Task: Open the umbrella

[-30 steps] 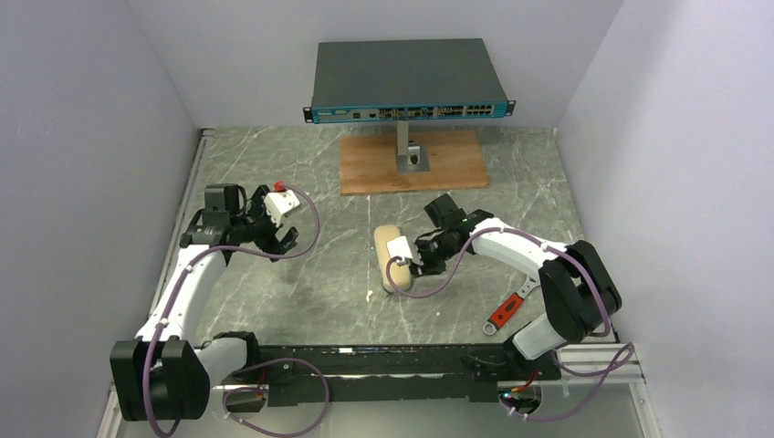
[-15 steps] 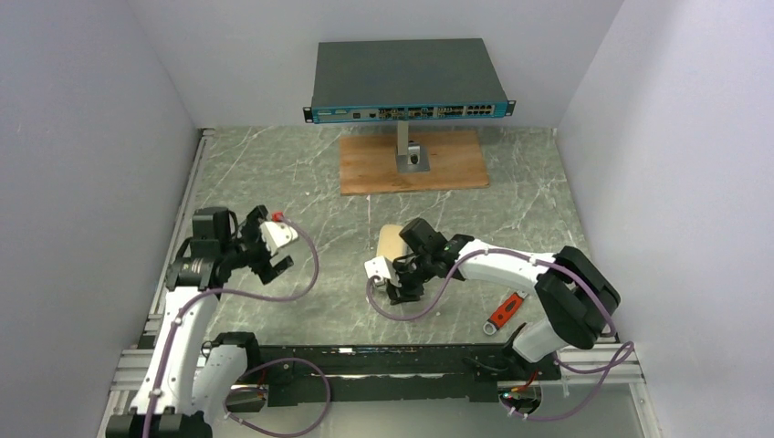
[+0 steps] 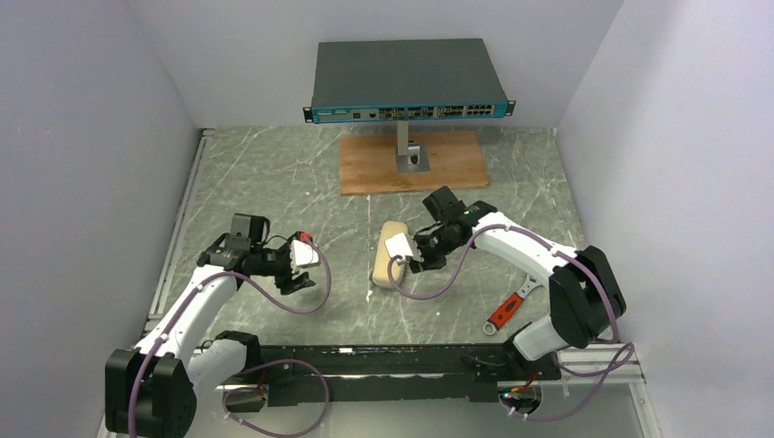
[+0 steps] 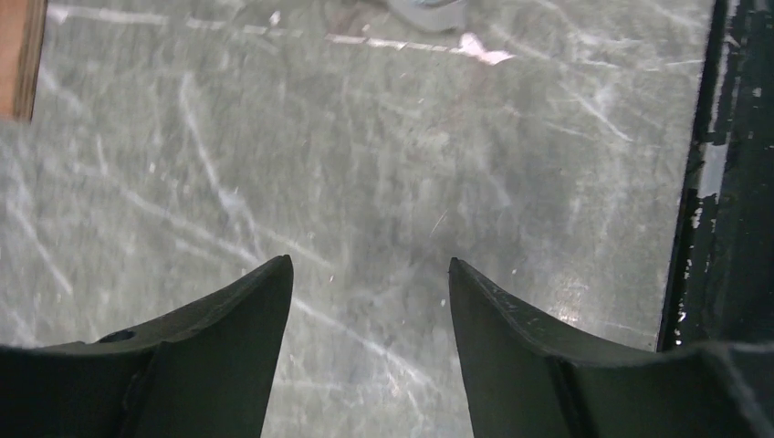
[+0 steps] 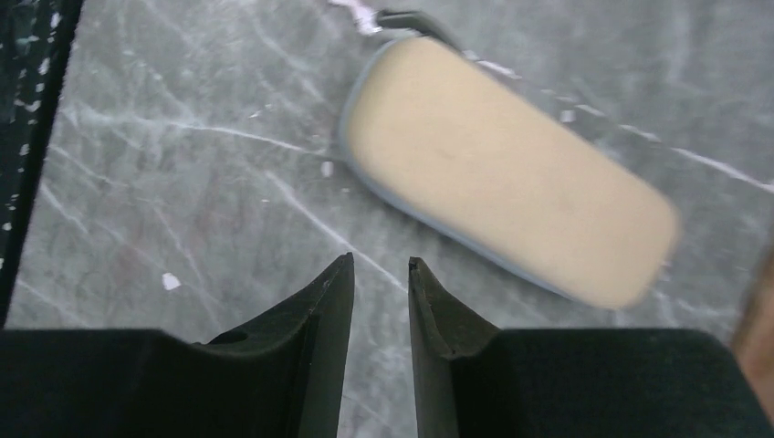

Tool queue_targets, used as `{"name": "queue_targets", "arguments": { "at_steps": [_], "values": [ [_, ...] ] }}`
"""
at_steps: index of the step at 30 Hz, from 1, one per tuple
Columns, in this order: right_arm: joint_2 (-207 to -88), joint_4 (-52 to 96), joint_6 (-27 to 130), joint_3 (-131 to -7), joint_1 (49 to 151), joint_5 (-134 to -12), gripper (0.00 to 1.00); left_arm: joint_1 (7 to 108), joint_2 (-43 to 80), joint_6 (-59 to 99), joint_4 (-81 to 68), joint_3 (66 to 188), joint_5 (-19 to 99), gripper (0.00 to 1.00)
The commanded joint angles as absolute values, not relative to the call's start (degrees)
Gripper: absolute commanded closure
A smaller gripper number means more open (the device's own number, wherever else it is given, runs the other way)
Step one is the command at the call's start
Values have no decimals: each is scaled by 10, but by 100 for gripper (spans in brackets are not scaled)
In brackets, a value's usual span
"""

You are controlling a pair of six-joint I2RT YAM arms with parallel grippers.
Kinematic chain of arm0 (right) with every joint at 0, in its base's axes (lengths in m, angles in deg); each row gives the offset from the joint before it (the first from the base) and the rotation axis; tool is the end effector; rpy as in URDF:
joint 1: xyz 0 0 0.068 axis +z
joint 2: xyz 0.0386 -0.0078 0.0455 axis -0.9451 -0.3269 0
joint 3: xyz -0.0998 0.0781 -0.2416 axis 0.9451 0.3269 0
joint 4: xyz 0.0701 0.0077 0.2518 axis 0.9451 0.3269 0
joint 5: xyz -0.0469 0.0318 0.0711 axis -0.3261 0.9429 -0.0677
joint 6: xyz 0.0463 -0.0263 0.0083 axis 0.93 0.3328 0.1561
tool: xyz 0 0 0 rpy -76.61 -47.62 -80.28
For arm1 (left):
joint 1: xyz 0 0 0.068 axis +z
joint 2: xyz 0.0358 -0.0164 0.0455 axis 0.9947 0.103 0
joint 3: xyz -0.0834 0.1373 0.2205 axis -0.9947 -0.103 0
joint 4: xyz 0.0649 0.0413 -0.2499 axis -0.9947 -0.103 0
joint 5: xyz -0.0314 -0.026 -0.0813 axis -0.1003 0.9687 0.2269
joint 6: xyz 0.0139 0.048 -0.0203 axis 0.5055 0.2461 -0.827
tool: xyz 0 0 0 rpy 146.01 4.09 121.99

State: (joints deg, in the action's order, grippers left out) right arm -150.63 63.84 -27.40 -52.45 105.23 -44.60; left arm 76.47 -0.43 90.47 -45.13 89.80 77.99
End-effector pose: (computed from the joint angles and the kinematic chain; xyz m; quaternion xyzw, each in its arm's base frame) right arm 0.2190 0.1750 0.2297 -0.7814 0.5128 0.2323 0.2693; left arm 0.1705 -0.0487 0.2158 0.5782 0.6780 -0.2281 0.3924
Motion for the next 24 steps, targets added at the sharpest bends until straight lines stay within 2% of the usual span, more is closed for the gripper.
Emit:
{"name": "queue_targets", "arguments": {
  "at_steps": [1, 9, 15, 19, 24],
  "values": [
    [-1540, 617, -294, -494, 1066, -433, 69, 702, -3, 937, -434, 911, 794, 32],
    [-1605, 442, -246, -461, 1074, -366, 66, 611, 37, 856, -383, 923, 751, 33],
    [-1639, 354, -171, -485, 1113, -386, 64, 585, -26, 882, -339, 865, 745, 39],
    [-1632, 441, -168, -527, 1107, -396, 61, 557, -53, 851, -288, 836, 716, 43],
    [-1571, 560, -122, -589, 1040, -353, 55, 541, -28, 844, -240, 817, 697, 46]
  ]
}}
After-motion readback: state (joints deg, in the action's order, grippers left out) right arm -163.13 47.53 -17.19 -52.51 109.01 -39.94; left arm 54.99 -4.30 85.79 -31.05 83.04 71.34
